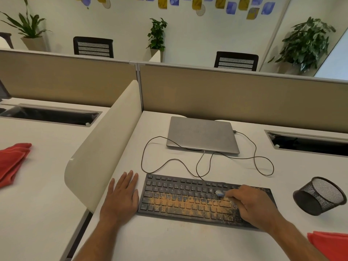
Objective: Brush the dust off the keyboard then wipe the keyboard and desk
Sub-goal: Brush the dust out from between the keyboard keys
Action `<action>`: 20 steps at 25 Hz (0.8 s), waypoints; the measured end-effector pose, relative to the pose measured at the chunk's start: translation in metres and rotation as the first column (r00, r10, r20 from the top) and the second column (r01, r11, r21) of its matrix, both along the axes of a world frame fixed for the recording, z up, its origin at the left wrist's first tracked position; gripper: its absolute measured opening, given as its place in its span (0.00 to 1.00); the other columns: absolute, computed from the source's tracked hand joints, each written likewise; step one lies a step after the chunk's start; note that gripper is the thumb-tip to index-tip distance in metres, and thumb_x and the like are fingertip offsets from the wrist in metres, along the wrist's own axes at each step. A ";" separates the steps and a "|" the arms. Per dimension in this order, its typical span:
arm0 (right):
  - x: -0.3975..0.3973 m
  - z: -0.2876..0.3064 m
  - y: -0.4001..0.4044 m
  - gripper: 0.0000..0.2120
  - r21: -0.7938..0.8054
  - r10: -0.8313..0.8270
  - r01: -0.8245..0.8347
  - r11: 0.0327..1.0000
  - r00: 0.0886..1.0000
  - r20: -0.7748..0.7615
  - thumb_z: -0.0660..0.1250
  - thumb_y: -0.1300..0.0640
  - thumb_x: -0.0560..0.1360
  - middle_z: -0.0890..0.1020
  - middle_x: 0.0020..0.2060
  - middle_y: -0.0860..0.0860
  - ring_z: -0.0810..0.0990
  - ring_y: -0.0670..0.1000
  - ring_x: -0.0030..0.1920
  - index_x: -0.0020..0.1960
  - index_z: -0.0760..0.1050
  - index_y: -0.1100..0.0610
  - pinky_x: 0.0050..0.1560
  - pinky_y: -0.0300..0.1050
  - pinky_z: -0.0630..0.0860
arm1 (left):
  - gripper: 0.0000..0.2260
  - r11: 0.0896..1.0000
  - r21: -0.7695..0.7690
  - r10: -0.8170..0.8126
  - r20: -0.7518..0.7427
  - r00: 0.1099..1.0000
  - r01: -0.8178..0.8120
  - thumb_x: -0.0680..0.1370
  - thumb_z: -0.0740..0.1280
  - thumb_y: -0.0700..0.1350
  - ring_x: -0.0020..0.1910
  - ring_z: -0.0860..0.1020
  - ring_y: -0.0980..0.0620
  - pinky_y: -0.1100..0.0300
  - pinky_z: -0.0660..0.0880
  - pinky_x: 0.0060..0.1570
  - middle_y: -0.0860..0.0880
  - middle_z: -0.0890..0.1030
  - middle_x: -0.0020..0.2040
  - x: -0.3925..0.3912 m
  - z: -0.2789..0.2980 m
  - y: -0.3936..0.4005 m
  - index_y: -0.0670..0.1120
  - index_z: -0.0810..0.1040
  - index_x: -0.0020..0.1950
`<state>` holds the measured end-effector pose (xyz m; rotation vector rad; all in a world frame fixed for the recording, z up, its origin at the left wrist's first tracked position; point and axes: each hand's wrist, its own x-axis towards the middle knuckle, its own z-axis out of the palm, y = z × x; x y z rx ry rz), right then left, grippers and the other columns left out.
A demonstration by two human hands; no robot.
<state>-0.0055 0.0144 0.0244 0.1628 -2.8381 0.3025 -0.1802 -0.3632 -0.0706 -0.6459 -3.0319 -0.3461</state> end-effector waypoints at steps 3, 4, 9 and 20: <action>0.001 0.008 0.006 0.10 -0.062 -0.046 0.044 0.997 0.998 -0.033 0.68 0.55 0.71 0.77 0.34 0.41 0.74 0.43 0.33 0.50 0.79 0.46 0.30 0.39 0.75 | 0.33 1.000 -0.011 -0.002 0.003 1.000 0.002 0.77 0.37 0.57 0.80 0.44 0.56 0.50 0.38 0.79 0.55 0.49 0.82 0.000 0.001 0.000 0.52 0.51 0.82; 0.001 0.012 0.007 0.09 -0.080 -0.066 0.062 0.995 0.997 -0.049 0.67 0.55 0.71 0.78 0.34 0.41 0.74 0.43 0.33 0.51 0.79 0.47 0.30 0.38 0.75 | 0.33 1.000 -0.012 -0.003 0.003 1.000 0.003 0.77 0.36 0.57 0.80 0.44 0.56 0.49 0.39 0.79 0.55 0.49 0.82 0.000 0.002 0.001 0.52 0.50 0.82; 0.000 0.001 -0.002 0.13 -0.053 0.007 -0.008 0.999 1.000 -0.021 0.68 0.56 0.72 0.80 0.35 0.43 0.77 0.45 0.34 0.55 0.76 0.44 0.28 0.43 0.77 | 0.33 1.000 0.007 -0.007 0.007 1.000 0.007 0.77 0.37 0.57 0.80 0.45 0.56 0.48 0.40 0.79 0.54 0.50 0.82 0.000 0.002 0.000 0.51 0.52 0.82; 0.005 0.013 0.007 0.17 -0.009 -0.111 0.111 0.994 0.994 -0.013 0.76 0.63 0.65 0.77 0.31 0.43 0.75 0.46 0.30 0.48 0.79 0.46 0.26 0.38 0.71 | 0.33 1.000 -0.008 -0.001 0.004 1.000 0.001 0.77 0.37 0.57 0.81 0.45 0.56 0.48 0.41 0.79 0.54 0.51 0.82 -0.001 0.002 0.000 0.51 0.52 0.82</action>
